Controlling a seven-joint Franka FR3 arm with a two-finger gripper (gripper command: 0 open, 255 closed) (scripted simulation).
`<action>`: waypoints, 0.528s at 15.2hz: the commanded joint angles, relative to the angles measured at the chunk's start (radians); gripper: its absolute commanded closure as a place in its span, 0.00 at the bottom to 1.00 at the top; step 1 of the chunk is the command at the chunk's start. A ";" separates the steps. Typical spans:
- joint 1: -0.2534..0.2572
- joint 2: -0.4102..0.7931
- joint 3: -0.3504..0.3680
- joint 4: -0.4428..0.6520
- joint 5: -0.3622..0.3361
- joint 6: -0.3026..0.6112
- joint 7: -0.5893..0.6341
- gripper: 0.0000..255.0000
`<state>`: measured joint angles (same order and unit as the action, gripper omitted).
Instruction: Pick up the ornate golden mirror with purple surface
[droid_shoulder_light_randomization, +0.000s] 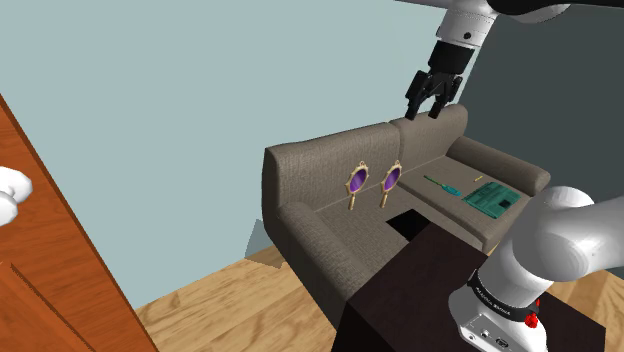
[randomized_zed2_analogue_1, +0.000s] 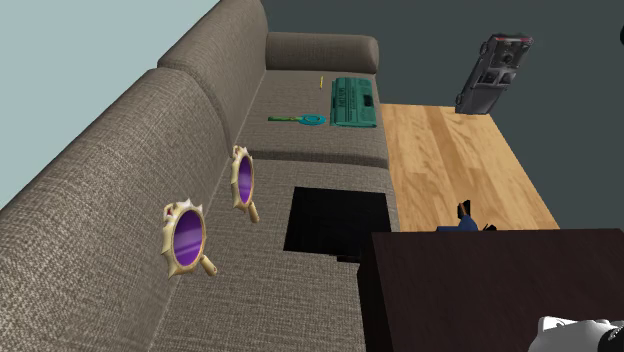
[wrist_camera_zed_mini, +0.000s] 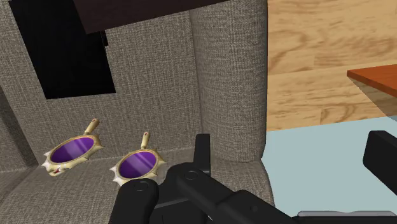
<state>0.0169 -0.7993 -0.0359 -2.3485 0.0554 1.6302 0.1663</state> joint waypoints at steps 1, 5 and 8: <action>0.000 0.000 0.000 0.000 0.000 0.000 0.000 0.00; -0.033 0.126 -0.042 0.022 -0.002 0.084 0.012 0.00; -0.055 0.224 -0.074 0.048 0.002 0.140 0.020 0.00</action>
<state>-0.0320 -0.6141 -0.1018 -2.3134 0.0539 1.7488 0.1795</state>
